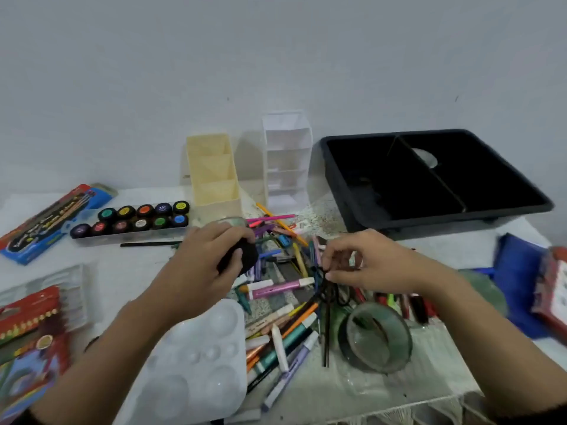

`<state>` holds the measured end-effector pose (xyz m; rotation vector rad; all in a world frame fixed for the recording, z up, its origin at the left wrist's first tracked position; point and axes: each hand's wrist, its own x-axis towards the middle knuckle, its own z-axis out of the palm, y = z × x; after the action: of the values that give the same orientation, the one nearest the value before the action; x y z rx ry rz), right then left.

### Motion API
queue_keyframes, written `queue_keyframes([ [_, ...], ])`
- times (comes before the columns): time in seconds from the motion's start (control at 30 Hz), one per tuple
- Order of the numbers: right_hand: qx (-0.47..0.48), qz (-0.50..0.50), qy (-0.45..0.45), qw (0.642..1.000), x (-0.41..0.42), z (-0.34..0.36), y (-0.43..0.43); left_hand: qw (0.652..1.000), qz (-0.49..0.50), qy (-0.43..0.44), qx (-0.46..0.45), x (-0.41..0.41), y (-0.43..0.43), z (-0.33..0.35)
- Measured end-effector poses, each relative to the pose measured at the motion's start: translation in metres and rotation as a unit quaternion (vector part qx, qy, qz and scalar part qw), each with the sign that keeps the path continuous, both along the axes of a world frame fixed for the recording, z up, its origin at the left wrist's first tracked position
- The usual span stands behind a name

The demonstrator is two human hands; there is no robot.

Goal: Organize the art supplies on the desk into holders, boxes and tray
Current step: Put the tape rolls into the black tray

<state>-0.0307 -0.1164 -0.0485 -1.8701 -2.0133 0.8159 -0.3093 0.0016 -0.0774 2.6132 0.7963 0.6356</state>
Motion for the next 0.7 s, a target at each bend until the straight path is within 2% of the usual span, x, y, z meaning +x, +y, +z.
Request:
queue_keyframes([
  [0.17,-0.085,0.093,-0.045,0.991,0.034,-0.011,-0.033,0.999,-0.052,0.007,-0.013,0.066,-0.03,0.003],
  [0.27,-0.021,0.147,-0.071,0.986,0.044,-0.023,-0.041,0.999,-0.047,-0.005,0.002,0.098,-0.046,0.011],
  [0.37,0.051,0.174,-0.053,0.982,0.051,-0.033,-0.043,0.999,-0.031,-0.024,0.007,0.122,-0.058,0.019],
  [0.7,0.174,0.042,0.079,0.981,0.136,0.009,-0.04,0.992,-0.025,-0.124,-0.02,0.195,-0.072,0.067],
])
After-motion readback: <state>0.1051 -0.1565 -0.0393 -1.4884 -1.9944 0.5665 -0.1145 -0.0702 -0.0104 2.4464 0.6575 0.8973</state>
